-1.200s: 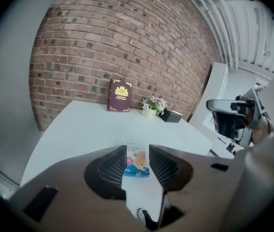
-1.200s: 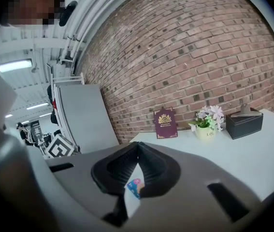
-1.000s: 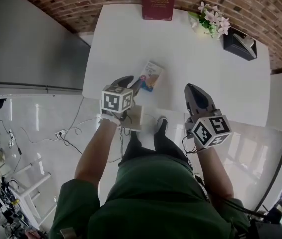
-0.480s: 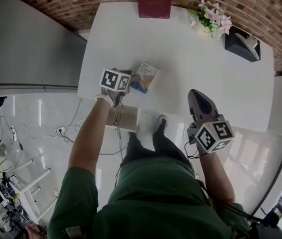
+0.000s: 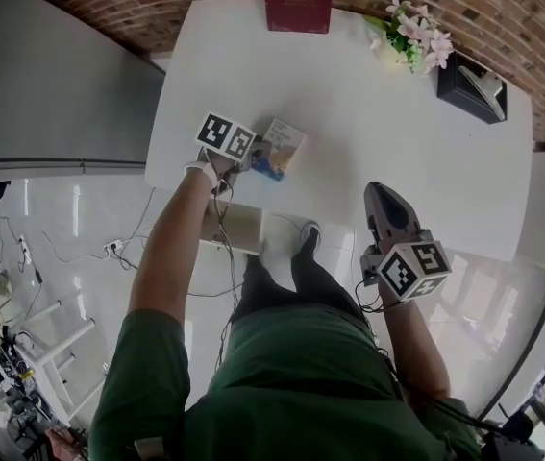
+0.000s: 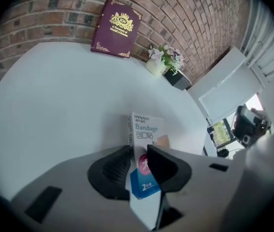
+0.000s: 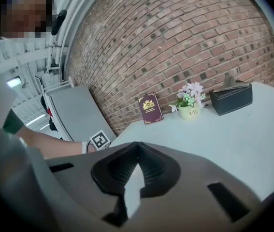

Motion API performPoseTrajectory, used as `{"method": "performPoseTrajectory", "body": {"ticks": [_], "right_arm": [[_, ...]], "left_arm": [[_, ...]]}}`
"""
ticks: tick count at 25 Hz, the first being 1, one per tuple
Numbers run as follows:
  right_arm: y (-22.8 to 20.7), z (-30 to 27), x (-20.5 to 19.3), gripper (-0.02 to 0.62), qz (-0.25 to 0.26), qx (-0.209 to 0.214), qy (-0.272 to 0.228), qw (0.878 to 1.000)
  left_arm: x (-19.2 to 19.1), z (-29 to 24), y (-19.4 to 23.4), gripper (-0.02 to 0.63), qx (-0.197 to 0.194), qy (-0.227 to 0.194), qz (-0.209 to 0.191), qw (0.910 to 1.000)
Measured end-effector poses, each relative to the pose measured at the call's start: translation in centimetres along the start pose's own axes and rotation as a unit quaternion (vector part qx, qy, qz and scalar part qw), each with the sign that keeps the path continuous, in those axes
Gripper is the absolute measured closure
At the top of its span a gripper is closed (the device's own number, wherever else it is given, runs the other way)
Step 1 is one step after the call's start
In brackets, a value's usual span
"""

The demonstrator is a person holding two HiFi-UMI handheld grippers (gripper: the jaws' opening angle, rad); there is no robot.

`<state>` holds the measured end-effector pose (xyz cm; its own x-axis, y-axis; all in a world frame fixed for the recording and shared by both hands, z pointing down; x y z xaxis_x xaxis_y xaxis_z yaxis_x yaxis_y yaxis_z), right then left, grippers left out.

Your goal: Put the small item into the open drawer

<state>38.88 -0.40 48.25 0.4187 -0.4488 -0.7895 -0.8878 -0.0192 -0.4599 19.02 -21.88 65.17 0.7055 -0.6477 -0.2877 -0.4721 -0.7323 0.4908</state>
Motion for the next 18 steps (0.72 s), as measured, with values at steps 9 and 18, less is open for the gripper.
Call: {"method": "performPoseTrajectory", "body": {"ticks": [9,18], "right_arm": [[-0.5,-1.0,-0.1,0.592,-0.021,0.011,0.006,1.0],[1.0,-2.6,0.1,0.592,0.003,0.042,0.015,0.999]], "left_arm": [[-0.4,0.0,-1.2,0.549,0.013,-0.009,-0.012,0.9998],[-1.3,1.8,-2.9,0.58,0.042,-0.062,-0.023,0.9969]]}}
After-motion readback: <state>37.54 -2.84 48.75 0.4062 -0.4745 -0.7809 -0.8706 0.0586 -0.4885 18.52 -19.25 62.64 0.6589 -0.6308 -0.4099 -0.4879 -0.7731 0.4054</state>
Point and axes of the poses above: the fingertips, and each gripper's own axes: z backward along the fingers, y to its left, x out of its top, the point moved 6 cm from there along z, backward along the fingers, and after that the axes turned 2 degrees about y, right-handed, at the moved point
